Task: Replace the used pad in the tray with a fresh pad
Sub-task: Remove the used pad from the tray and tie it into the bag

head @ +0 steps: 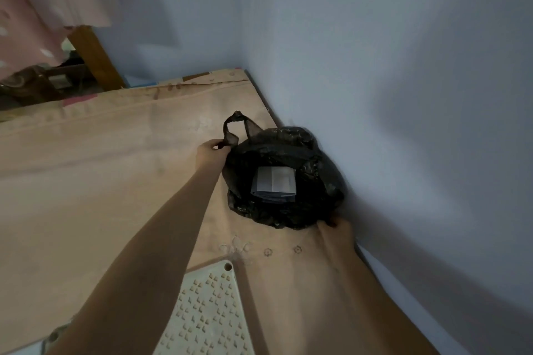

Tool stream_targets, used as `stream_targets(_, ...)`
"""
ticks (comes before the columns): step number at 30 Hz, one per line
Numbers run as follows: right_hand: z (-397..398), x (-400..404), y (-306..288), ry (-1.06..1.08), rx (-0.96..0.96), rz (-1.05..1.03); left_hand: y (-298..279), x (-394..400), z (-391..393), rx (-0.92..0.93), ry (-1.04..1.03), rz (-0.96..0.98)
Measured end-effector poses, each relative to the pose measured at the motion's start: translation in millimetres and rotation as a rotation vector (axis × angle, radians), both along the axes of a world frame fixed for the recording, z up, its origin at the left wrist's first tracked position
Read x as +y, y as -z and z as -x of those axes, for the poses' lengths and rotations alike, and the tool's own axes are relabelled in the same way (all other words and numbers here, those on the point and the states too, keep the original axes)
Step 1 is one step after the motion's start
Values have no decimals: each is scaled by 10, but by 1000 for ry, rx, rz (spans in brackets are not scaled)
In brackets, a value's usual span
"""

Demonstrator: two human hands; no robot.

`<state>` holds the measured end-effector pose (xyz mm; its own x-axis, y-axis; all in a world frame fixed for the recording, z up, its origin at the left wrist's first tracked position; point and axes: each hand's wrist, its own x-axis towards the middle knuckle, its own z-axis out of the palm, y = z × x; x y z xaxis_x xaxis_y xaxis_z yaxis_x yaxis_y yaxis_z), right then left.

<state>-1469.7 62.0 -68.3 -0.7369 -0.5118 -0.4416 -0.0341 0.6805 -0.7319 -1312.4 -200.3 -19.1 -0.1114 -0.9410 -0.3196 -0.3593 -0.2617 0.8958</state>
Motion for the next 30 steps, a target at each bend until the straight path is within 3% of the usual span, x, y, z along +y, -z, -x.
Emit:
stream_targets(4,-11,134,-133,118,-51,131,-182,53,-204,-44,1,24)
stream_targets(10,-32,258,-512,229,-132,409,-549,307,-394,76,101,-2)
stream_targets(17,14,244,-716,367,-217,563,-790,632,-381,208,121,-99)
stream_targets(22,58,238,-819,399,-314,581,-1036,759,-414,403,12,-34)
stream_targets(27,78,218,-918,477,-608,592,-1337,787,-477,417,10,61)
stream_targets(30,86,195,-937,427,-633,571,-1469,846,-503,361,76,50)
